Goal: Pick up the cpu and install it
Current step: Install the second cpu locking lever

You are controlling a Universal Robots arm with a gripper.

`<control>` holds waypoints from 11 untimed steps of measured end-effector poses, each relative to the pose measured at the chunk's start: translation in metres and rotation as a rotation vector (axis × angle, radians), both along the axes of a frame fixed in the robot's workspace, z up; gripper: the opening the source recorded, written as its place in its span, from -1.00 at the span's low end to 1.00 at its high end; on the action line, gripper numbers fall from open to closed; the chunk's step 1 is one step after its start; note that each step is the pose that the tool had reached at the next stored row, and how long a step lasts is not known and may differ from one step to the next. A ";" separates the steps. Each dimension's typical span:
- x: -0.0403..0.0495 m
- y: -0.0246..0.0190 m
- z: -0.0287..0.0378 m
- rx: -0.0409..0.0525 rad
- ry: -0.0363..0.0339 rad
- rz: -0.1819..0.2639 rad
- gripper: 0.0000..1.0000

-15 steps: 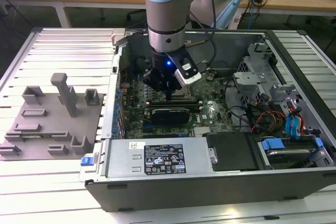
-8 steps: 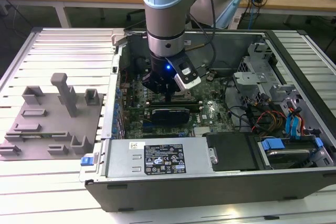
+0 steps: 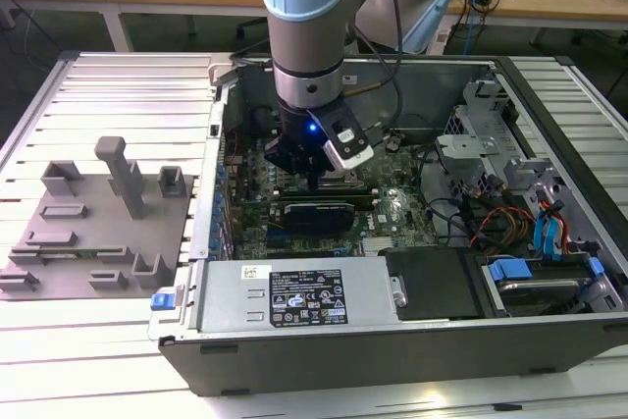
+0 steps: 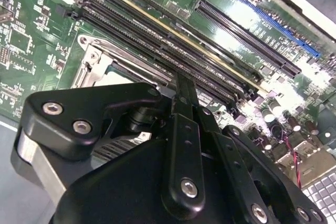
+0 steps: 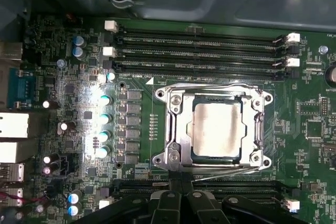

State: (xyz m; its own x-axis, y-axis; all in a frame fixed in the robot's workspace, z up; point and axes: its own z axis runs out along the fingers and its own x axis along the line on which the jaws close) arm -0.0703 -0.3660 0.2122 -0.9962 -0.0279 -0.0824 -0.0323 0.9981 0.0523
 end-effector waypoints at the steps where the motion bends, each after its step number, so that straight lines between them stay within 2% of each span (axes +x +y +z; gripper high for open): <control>1: -0.0008 -0.0009 0.0000 0.0070 -0.0011 0.000 -0.79; 6: -0.0054 -0.0044 0.0000 0.0265 -0.0046 0.000 -0.79; 11: -0.0107 -0.0053 -0.0013 0.0378 -0.0074 0.000 -0.79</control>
